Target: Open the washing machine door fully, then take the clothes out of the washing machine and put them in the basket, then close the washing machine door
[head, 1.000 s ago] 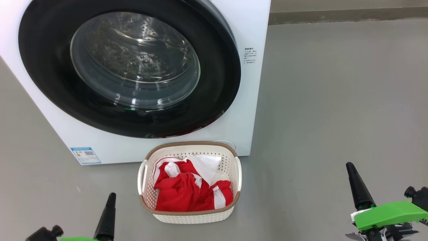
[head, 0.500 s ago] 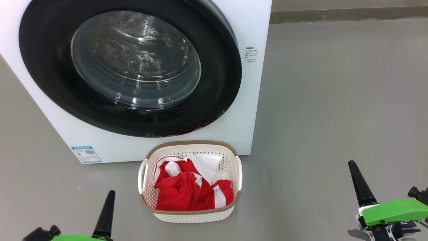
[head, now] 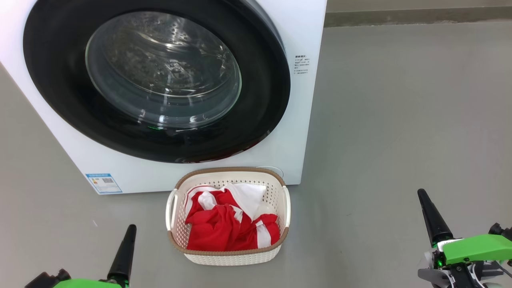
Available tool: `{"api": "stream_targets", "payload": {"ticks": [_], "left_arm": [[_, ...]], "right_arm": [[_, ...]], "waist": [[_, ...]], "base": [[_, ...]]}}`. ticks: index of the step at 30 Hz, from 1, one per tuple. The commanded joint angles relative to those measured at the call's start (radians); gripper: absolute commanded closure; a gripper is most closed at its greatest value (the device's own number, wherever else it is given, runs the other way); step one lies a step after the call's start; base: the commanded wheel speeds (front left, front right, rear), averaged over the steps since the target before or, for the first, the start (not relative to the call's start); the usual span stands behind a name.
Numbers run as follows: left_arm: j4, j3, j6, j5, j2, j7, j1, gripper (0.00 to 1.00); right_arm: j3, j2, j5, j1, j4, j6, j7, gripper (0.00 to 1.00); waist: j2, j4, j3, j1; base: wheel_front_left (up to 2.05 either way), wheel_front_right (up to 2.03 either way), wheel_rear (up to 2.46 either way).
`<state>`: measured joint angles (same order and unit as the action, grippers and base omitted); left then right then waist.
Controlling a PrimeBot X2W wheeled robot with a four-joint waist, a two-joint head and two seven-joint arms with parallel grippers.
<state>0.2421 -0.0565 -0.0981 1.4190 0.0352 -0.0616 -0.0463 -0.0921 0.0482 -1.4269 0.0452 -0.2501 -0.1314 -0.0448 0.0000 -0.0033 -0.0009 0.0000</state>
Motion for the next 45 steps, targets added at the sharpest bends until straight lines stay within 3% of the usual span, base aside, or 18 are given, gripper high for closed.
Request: {"api": "stream_targets", "payload": {"ticks": [1, 17, 45], "left_arm": [[-0.016, -0.036, -0.015, 0.033, 0.014, -0.009, -0.045, 1.00], [0.003, -0.057, -0.033, 0.190, 0.016, -0.051, -0.062, 1.00], [0.003, -0.058, -0.033, 0.189, 0.016, -0.052, -0.062, 1.00]], "right_arm": [[0.011, 0.016, -0.031, 0.046, 0.022, 0.000, -0.008, 1.00], [-0.002, 0.016, -0.198, 0.061, 0.006, 0.001, -0.053, 1.00], [-0.008, 0.012, -0.193, 0.061, 0.006, 0.001, -0.058, 1.00]], "waist": [[0.0000, 0.000, 0.000, 0.0000], [0.0000, 0.003, 0.004, 0.0000], [0.0000, 0.003, 0.004, 0.0000]], "base": [[0.00, 0.00, 0.00], [0.00, 0.00, 0.00], [0.00, 0.00, 0.00]]}}
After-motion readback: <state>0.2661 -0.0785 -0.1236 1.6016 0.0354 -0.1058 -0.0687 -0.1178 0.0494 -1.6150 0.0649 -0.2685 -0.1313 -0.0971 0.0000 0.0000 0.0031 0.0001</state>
